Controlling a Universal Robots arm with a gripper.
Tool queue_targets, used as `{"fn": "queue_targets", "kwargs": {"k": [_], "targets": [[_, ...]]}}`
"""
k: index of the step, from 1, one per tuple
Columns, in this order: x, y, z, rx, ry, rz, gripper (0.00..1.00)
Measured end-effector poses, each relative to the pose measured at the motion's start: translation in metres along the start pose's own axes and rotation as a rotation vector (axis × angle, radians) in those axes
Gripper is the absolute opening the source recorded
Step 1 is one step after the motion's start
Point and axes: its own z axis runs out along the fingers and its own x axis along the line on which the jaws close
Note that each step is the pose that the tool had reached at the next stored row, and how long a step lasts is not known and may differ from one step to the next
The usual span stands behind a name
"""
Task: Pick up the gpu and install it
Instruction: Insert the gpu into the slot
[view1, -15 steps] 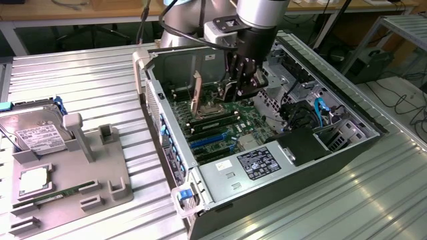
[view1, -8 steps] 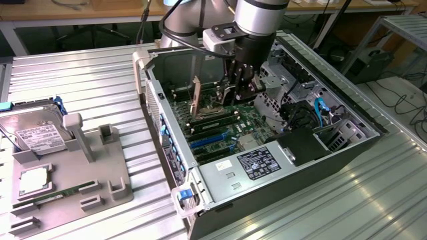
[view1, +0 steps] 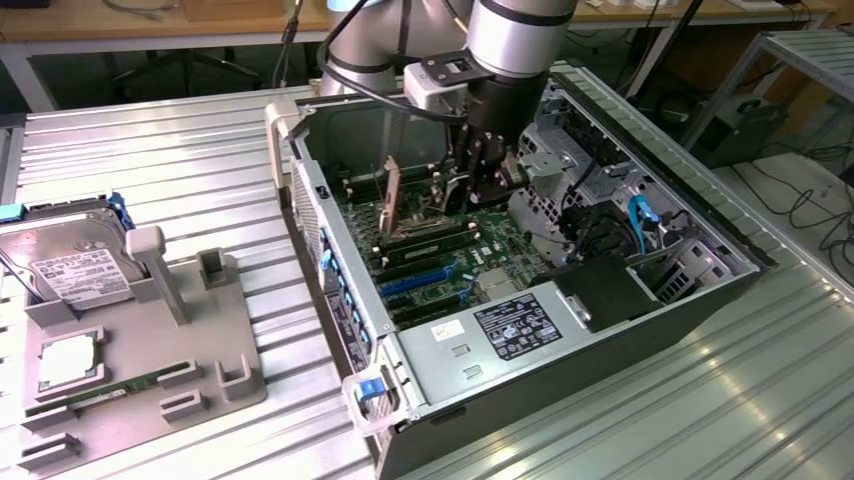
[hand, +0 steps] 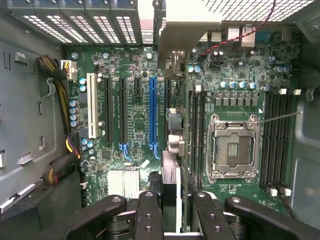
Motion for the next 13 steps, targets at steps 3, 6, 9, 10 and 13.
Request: {"fn": "queue_targets", "kwargs": {"k": [3,6,9,10,13], "targets": [[0.000,0.0003,0.0018,0.0000,-0.0001,0.000,0.28],[0.000,0.0019,0.0052,0.0000,-0.0001,0.000,0.28],[0.001,0.0039,0.0081,0.0001,-0.0001,0.000,0.28],[0.001,0.0065,0.0105,0.0002,0.0000,0.000,0.28],[0.001,0.0152,0.0165,0.0002,0.0006,0.000,0.28]]}}
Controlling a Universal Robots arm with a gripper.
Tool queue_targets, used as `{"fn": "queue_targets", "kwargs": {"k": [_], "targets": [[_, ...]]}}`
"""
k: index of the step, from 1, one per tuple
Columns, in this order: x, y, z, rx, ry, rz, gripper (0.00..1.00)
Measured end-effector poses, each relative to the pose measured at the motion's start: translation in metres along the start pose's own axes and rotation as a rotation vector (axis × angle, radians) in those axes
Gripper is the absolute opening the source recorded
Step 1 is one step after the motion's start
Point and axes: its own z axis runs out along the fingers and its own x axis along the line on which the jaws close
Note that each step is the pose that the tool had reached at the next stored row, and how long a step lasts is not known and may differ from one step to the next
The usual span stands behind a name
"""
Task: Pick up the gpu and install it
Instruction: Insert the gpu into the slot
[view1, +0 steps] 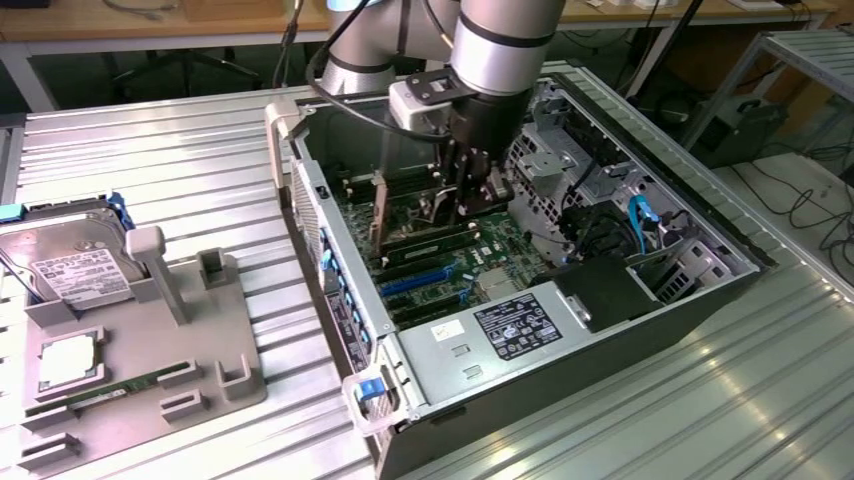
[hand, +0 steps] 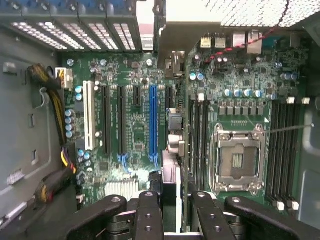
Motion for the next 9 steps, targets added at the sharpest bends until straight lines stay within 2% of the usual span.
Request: {"fn": "queue_targets", "kwargs": {"k": [4,9], "targets": [[0.0001,0.0077,0.0054,-0.0001,0.0001,0.000,0.28],[0.0003,0.0097,0.0111,-0.0027,0.0000,0.000,0.28]]}}
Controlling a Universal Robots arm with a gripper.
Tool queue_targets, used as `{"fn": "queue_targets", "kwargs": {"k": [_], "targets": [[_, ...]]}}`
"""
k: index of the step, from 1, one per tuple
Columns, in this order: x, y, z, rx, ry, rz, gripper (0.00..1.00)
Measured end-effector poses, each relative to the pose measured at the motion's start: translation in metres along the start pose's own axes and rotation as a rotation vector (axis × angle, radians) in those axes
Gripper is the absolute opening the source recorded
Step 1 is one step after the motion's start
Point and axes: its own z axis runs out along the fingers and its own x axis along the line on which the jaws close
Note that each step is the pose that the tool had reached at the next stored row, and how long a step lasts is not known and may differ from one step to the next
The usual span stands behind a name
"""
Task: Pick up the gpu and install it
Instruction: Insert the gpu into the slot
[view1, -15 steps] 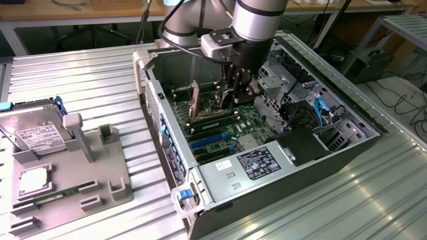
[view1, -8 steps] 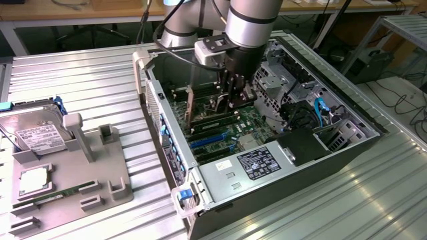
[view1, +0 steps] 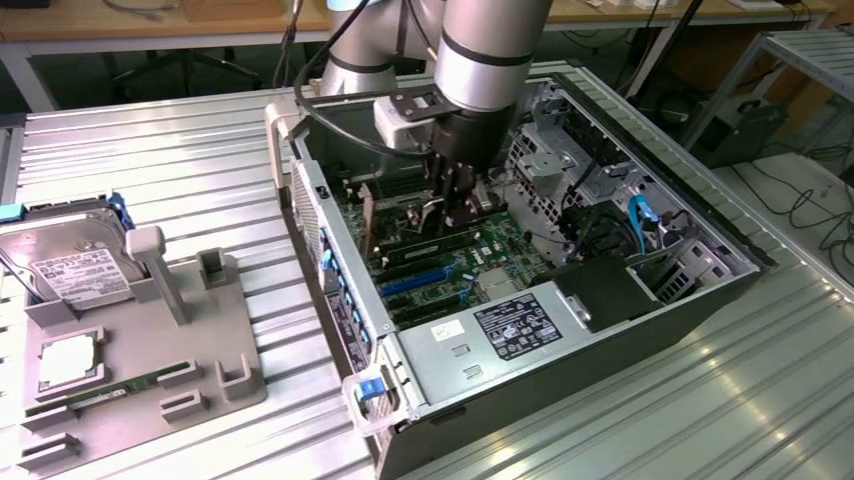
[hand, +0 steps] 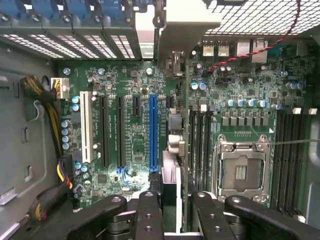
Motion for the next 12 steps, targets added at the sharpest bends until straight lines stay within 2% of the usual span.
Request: {"fn": "queue_targets", "kwargs": {"k": [5,7,10,12], "targets": [[0.001,0.0006,0.0024,-0.0056,0.0004,0.000,0.28],[0.001,0.0013,0.0054,-0.0056,0.0007,0.000,0.28],[0.001,0.0145,0.0068,-0.0054,-0.0070,0.000,0.28],[0.001,0.0169,0.0102,-0.0055,-0.0069,0.000,0.28]]}}
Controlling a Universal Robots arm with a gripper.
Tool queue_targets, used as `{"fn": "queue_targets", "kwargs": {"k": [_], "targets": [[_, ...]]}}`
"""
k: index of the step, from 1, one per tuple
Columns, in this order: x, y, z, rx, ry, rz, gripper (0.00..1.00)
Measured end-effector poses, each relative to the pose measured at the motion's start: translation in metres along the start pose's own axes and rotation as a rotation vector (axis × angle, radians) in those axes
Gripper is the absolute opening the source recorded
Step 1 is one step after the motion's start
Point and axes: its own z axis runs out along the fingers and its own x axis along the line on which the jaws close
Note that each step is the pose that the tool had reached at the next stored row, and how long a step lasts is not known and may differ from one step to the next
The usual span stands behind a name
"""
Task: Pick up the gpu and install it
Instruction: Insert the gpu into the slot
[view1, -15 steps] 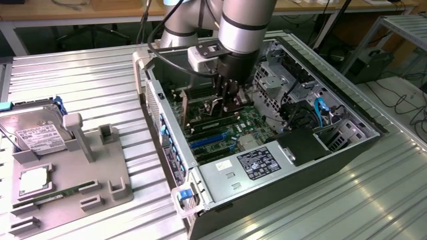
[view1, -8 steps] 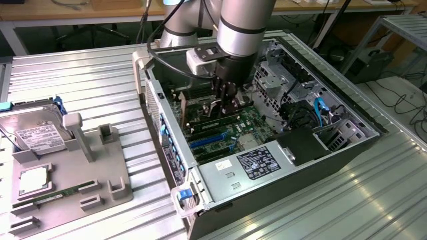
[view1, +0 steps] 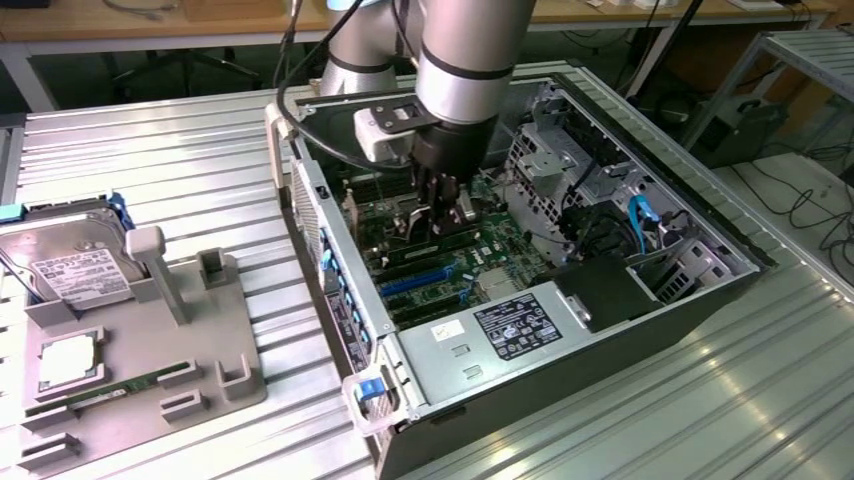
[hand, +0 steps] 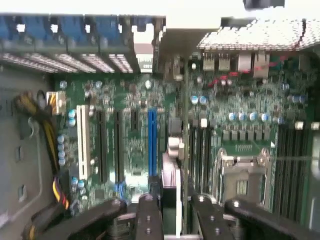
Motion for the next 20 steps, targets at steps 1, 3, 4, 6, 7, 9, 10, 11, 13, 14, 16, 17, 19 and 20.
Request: {"fn": "queue_targets", "kwargs": {"k": [1,3,4,6,7,9,10,11,13,14,16,17,19,20], "targets": [[0.000,0.0001,0.0017,-0.0001,0.0001,0.000,0.28],[0.000,-0.0001,0.0054,0.0000,0.0000,0.001,0.28],[0.001,-0.0001,0.0061,-0.0002,0.0003,0.002,0.28],[0.003,-0.0007,0.0090,-0.0002,0.0001,0.002,0.28],[0.005,-0.0018,0.0119,-0.0005,-0.0001,0.002,0.28],[0.005,-0.0039,0.0156,-0.0014,0.0000,0.002,0.28],[0.005,-0.0053,0.0171,-0.0021,0.0002,0.002,0.28],[0.005,-0.0068,0.0186,-0.0027,0.0001,0.002,0.28],[0.005,-0.0076,0.0198,-0.0029,0.0002,0.002,0.28],[0.005,-0.0076,0.0198,-0.0029,0.0003,0.002,0.28],[0.005,-0.0076,0.0199,-0.0029,0.0002,0.002,0.28],[0.005,-0.0078,0.0201,-0.0029,0.0001,0.002,0.28],[0.008,-0.0080,0.0203,-0.0029,0.0000,0.002,0.28],[0.009,-0.0082,0.0206,-0.0029,0.0000,0.002,0.28]]}}
